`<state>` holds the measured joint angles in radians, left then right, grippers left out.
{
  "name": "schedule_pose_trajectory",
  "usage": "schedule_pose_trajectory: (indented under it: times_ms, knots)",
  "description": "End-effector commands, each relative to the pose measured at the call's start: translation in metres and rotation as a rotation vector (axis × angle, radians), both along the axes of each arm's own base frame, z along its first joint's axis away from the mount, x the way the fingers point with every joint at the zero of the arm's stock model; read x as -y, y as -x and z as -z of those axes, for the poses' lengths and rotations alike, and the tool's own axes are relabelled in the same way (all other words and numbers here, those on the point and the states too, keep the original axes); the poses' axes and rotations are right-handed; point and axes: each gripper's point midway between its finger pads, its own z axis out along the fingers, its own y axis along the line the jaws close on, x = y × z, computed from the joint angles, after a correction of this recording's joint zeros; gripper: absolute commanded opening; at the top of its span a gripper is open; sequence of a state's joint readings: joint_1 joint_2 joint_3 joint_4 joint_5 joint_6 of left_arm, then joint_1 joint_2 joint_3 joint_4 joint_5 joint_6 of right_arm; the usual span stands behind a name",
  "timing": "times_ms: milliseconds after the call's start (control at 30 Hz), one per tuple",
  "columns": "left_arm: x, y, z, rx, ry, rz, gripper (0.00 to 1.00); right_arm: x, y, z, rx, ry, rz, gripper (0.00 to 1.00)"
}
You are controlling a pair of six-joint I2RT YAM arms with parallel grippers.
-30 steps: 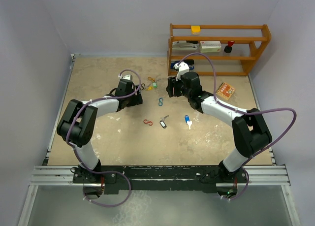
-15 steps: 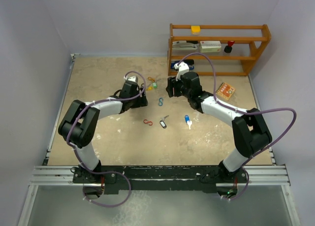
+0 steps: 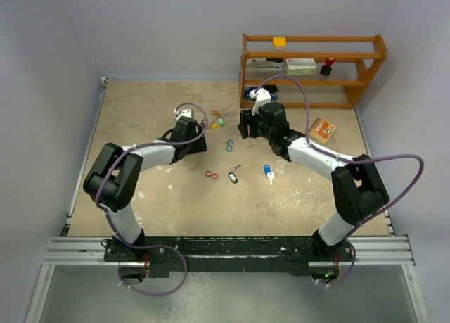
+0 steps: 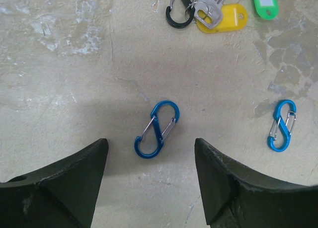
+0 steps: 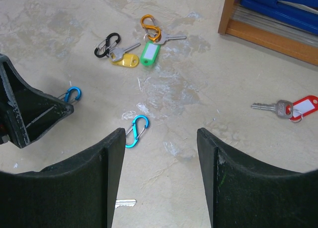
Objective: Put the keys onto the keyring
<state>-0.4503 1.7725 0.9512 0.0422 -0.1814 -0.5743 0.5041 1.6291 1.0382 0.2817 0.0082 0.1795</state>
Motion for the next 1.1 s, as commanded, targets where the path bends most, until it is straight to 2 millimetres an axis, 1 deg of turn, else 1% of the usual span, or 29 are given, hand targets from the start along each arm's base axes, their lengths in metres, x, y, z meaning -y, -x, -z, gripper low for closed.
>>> schedule_pose_trajectory:
  times_ms: [0, 167, 367, 833, 1067]
  knots:
    - [-0.004, -0.007, -0.004, 0.051, -0.085, -0.006, 0.67, 0.001, -0.001, -0.025, 0.059, -0.035, -0.001, 0.62]
    - [-0.001, -0.003, 0.002, 0.052, -0.199, 0.004, 0.67, 0.001, -0.001, -0.025, 0.058, -0.035, -0.002, 0.62]
    - [0.001, -0.002, 0.007, 0.06, -0.269, 0.005, 0.67, 0.001, 0.0, -0.026, 0.059, -0.036, -0.002, 0.62]
    - [-0.002, -0.01, 0.01, 0.066, -0.329, -0.002, 0.59, 0.002, -0.001, -0.027, 0.062, -0.036, -0.001, 0.62]
    - [-0.001, -0.011, 0.01, 0.07, -0.328, 0.006, 0.51, 0.002, 0.0, -0.027, 0.06, -0.037, -0.003, 0.62]
